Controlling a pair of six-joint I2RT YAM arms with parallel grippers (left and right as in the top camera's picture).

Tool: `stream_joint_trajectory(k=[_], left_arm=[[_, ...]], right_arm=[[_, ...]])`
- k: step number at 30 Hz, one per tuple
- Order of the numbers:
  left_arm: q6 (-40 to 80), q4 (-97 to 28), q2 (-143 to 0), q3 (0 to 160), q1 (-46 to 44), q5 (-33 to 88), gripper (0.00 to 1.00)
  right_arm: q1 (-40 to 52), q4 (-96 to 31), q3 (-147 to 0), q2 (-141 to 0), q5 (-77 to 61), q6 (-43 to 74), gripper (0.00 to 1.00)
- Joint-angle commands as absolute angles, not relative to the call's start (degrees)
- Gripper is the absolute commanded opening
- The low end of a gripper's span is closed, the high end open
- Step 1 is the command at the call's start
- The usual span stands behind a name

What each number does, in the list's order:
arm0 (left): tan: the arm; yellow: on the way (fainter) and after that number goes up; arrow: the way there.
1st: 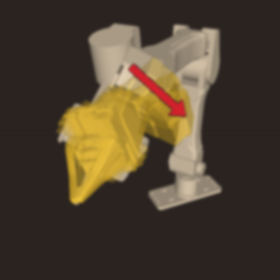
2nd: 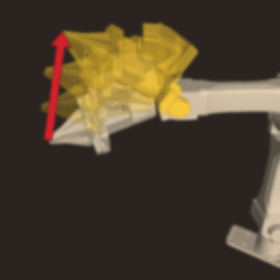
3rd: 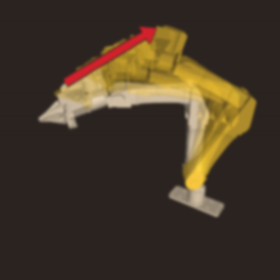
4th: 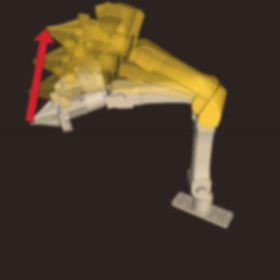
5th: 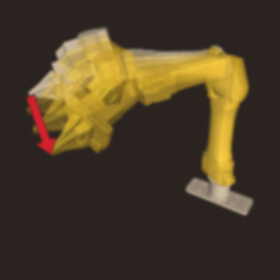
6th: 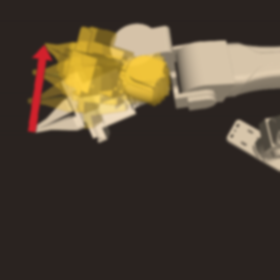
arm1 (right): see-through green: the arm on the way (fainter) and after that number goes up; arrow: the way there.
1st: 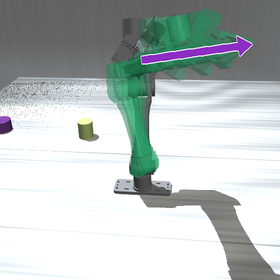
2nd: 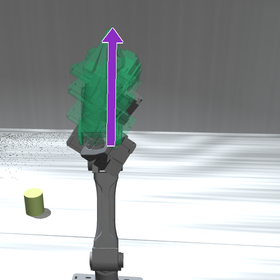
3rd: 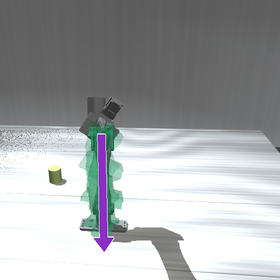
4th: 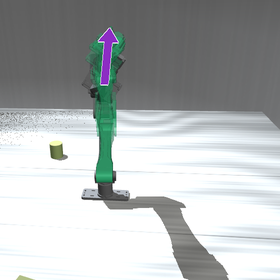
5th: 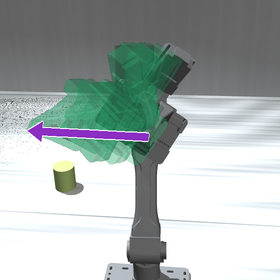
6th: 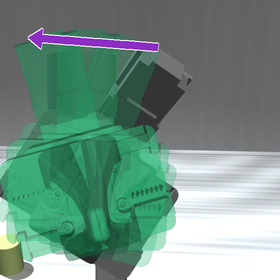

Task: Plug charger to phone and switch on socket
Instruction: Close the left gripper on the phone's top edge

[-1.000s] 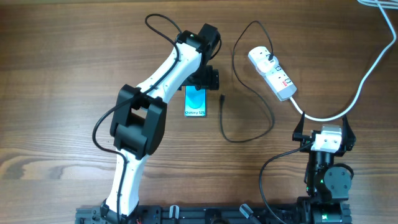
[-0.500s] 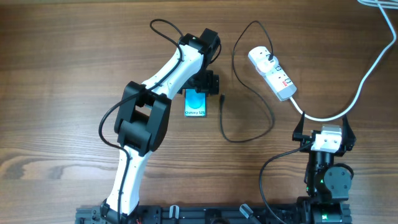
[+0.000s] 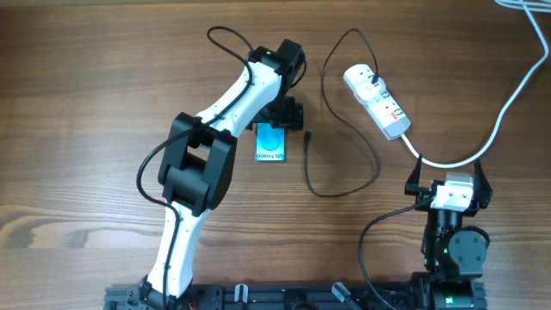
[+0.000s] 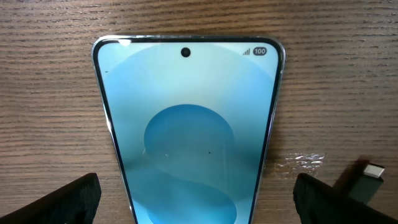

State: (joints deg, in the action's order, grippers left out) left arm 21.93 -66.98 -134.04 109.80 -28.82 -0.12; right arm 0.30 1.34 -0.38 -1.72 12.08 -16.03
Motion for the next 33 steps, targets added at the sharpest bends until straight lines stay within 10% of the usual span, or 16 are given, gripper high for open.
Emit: stream_joint_trajectory(k=[1,33], left_arm=[[22.24,-66.96,-134.80,110.45,-28.86,0.16,1.00],[21.43,-61.69,-134.80,102.19,-28.38,0.58,1.00]], right_arm=[[0.03,1.48,-0.30,-1.67,12.62,-16.49,1.00],[0.03,1.48,-0.30,-1.67,12.62,-16.49,1.00]])
